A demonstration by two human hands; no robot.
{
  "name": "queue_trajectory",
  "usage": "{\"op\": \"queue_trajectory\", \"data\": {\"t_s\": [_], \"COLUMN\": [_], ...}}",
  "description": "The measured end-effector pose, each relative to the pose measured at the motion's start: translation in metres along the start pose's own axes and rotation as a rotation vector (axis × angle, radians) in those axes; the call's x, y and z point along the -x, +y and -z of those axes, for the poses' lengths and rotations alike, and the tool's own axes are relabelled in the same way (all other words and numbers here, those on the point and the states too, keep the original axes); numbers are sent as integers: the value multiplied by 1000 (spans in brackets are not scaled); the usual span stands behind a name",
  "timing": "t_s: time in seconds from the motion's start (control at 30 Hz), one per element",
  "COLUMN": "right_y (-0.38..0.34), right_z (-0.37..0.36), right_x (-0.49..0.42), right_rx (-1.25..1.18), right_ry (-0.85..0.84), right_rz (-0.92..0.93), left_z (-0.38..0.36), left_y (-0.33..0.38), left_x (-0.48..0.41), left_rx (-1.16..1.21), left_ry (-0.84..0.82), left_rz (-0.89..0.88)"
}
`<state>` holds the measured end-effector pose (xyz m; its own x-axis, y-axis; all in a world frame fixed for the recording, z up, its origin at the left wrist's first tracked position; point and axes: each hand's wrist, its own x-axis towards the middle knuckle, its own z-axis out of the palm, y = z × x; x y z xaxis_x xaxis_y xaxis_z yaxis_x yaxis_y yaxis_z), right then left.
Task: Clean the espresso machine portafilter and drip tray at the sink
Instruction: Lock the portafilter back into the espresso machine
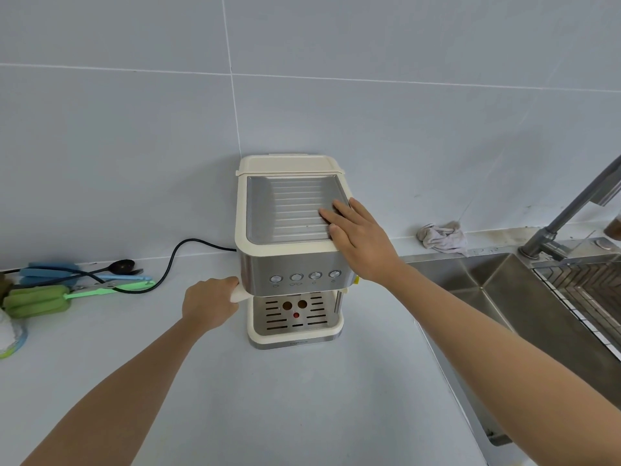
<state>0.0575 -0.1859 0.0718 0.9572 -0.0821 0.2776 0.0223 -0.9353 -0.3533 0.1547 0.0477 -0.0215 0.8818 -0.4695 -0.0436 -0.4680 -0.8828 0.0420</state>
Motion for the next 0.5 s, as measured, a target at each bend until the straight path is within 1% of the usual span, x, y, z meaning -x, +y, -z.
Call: {"op": "queue_trajectory", "data": {"t_s": [0.1,0.2,0.37,0.5], "right_y": [-2,-2,1,4], "right_z": [2,3,-1,-4], "right_x": [1,1,0,-1], "right_rx": [-4,-17,-19,-16], "right_ry": [13,2,-5,-5], "right_rz": [16,-4,-2,-10], "left_z": [-1,-2,3,9], "left_y": [3,4,5,6], "left_x": [1,3,7,12], "left_rx": [47,80,79,33], "left_ry": [-14,-14,3,31], "left_rz": [8,19,41,42]}}
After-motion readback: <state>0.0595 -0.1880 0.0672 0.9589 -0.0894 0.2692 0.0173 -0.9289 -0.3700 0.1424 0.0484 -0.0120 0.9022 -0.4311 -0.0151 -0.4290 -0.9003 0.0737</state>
